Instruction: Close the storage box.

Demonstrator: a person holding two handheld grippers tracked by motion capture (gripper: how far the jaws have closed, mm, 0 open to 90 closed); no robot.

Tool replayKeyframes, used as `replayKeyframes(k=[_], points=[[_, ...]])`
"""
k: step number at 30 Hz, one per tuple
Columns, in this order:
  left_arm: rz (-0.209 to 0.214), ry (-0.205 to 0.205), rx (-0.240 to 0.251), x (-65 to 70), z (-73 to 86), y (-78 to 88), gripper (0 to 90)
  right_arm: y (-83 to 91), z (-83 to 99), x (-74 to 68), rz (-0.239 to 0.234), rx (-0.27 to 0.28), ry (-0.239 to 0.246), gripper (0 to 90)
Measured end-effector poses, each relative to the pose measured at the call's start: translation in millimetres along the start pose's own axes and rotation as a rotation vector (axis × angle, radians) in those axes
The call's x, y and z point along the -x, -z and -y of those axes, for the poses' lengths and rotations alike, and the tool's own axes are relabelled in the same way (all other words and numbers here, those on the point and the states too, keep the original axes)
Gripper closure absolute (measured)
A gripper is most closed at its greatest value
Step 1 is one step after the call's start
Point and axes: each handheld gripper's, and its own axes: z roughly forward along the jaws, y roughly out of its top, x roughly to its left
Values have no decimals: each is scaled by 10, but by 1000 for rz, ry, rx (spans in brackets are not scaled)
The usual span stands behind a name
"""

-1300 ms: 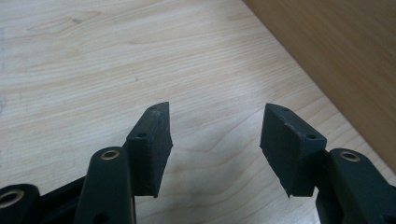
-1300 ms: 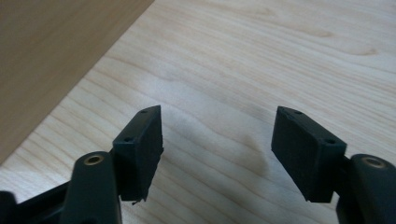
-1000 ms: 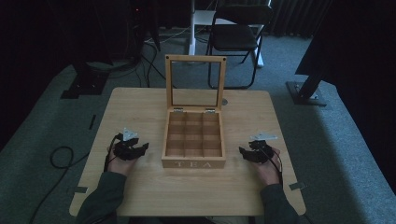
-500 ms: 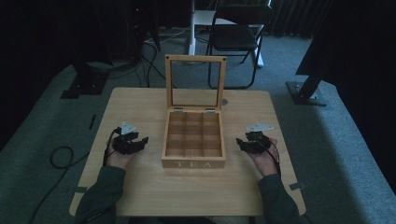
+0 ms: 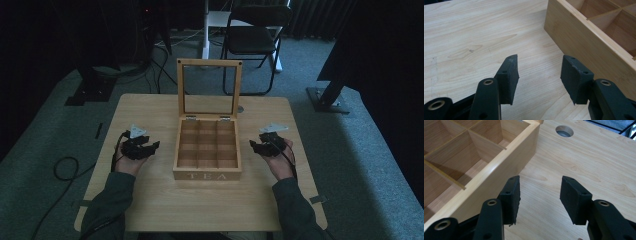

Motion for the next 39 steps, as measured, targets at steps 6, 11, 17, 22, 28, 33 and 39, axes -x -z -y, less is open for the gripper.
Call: replayKeyframes(k=[6, 11, 17, 22, 28, 33, 39], points=[[1, -1, 7, -11, -57, -13, 482, -8, -102, 4, 2, 20, 7, 497], [3, -11, 10, -4, -125, -28, 483, -35, -173, 11, 4, 22, 6, 481], [8, -18, 21, -11, -211, -34, 483, -71, -247, 19, 4, 33, -4, 474], [5, -17, 33, -27, -265, -33, 482, -76, -326, 21, 6, 41, 5, 459], [1, -13, 46, -65, -356, -26, 478, -86, -414, 27, -4, 50, 7, 452], [6, -9, 60, -81, -416, -25, 473, -98, -477, 47, -10, 67, 10, 452], [12, -11, 62, -89, -487, -53, 473, -125, -576, 78, -14, 81, 13, 461]])
